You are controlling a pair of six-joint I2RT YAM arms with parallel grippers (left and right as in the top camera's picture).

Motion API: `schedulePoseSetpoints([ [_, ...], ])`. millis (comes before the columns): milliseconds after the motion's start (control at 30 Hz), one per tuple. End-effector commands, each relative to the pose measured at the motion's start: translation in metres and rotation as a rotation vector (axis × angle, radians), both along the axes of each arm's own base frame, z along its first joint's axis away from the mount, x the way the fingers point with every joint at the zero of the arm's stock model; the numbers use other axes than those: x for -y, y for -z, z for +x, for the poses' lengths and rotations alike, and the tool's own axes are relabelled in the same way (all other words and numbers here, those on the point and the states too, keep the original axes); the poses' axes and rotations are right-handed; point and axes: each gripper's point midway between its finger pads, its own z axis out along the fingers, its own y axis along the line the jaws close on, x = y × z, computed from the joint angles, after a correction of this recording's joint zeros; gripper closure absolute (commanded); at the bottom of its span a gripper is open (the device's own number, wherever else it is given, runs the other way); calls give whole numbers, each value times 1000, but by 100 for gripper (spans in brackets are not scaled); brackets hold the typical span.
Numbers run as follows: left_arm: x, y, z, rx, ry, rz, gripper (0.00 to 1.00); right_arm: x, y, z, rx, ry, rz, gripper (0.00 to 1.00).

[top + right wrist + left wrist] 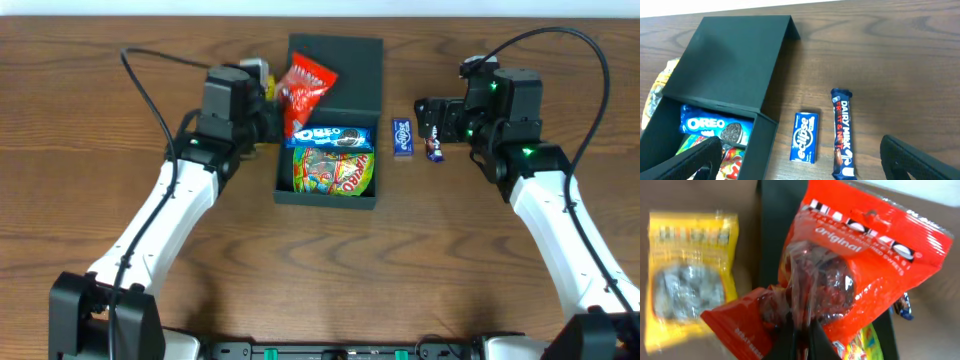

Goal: Pack container
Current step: 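Grasp the red Hacks bag with the left gripper and lift it, then lower the red Hacks bag into the box and release it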

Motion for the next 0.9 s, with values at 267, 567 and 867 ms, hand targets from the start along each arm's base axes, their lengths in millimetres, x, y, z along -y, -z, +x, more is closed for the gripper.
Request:
schedulePoseSetpoints([
  [267,36,14,-47,-184,-205,-16,94,4,-5,2,6,20,9,1],
  [567,40,20,-61,-149,-273,100,94,5,-3,0,-8,20,7,1],
  [867,42,44,-62,-191,-409,104,94,5,-1,-2,-16,20,7,1],
])
